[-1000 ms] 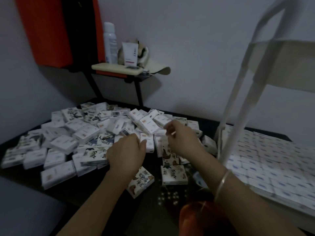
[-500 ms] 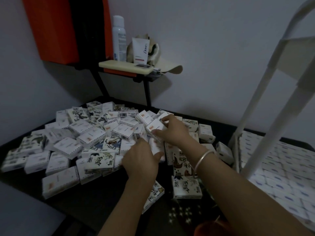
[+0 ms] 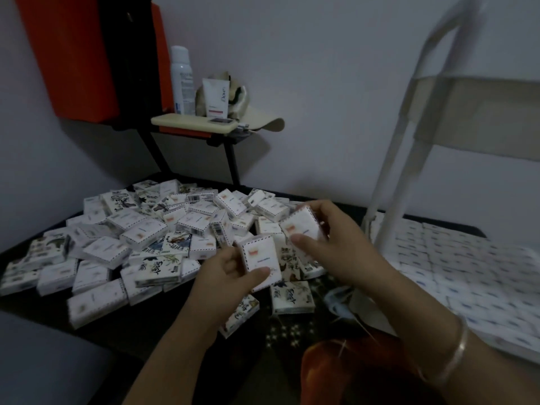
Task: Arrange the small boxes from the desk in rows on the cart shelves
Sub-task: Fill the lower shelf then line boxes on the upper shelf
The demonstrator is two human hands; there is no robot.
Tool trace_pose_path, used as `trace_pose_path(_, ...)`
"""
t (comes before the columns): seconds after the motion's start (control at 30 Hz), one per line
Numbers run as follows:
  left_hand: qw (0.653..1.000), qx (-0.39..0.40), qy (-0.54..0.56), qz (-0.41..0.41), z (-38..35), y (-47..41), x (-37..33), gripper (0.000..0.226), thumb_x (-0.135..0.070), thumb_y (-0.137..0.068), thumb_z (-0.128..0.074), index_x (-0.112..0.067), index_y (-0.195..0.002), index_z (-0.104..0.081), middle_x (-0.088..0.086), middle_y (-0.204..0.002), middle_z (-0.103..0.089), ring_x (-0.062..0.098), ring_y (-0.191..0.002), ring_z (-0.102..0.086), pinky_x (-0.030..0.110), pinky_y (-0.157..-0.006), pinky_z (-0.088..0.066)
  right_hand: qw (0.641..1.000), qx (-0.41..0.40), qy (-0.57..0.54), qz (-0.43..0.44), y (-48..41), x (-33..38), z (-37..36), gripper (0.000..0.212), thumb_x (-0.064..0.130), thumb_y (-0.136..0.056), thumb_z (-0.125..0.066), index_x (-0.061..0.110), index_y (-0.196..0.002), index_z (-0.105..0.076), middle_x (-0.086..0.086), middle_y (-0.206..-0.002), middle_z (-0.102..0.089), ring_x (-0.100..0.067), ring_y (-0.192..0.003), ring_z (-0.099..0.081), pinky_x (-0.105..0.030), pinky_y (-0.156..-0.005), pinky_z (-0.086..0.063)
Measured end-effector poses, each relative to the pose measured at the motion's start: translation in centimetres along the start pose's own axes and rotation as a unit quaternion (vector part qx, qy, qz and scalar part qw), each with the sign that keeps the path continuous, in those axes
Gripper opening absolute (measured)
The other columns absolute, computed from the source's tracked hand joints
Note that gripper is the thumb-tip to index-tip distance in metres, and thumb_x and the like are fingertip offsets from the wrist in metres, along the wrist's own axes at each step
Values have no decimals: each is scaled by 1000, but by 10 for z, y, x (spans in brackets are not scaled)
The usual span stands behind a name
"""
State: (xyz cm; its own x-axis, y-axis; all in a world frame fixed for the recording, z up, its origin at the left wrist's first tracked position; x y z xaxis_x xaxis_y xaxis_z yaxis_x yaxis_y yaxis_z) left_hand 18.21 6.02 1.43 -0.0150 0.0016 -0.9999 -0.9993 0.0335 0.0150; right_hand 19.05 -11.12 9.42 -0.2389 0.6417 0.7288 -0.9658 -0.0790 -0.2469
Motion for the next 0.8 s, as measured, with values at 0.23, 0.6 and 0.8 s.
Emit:
trace_pose_path(0.23, 992, 114, 48, -15, -70, 42, -25, 41, -4, -78, -74, -15, -115, -60, -1, -97, -76, 11, -89, -72, 15, -65, -54, 999, -33, -28, -23, 80, -33, 67, 47, 24, -86, -69, 44, -122, -46, 21, -109, -60, 10, -98, -57, -12, -78, -51)
trace_pose_path(0.6, 967, 253, 27, 20, -273, 64, -32, 33, -5, -96, -43, -23, -101, -70, -4, -94, -76, 13, -91, -70, 32, -86, -57, 962, -107, -169, -185, 166, -122, 158, 34, 7, -90, -50, 34, -105, -62, 10, -101, -66, -4, -83, -60, -18, -67, -45)
trace_pose_path(0.8, 937, 318, 93, 113, -361, 62, -22, 47, -56, -95, -46, -17, -109, -68, 7, -99, -75, 24, -98, -70, 47, -98, -49, 945, -165, -176, -219, 175, -164, 198, 31, 9, -91, -47, 33, -106, -59, 14, -114, -60, -2, -99, -55, -21, -70, -42)
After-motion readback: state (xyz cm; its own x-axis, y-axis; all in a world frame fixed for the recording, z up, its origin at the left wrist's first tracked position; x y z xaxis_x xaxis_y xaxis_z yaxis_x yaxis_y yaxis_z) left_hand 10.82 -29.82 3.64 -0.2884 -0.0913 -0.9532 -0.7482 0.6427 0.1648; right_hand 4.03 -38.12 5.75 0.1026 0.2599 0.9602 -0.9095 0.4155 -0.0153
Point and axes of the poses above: each hand's wrist, its own y-axis away from the middle knuckle, its own z-axis out of the back of the hand, x = y × z, the point moved 9 cm from there along -y, towards the middle knuckle
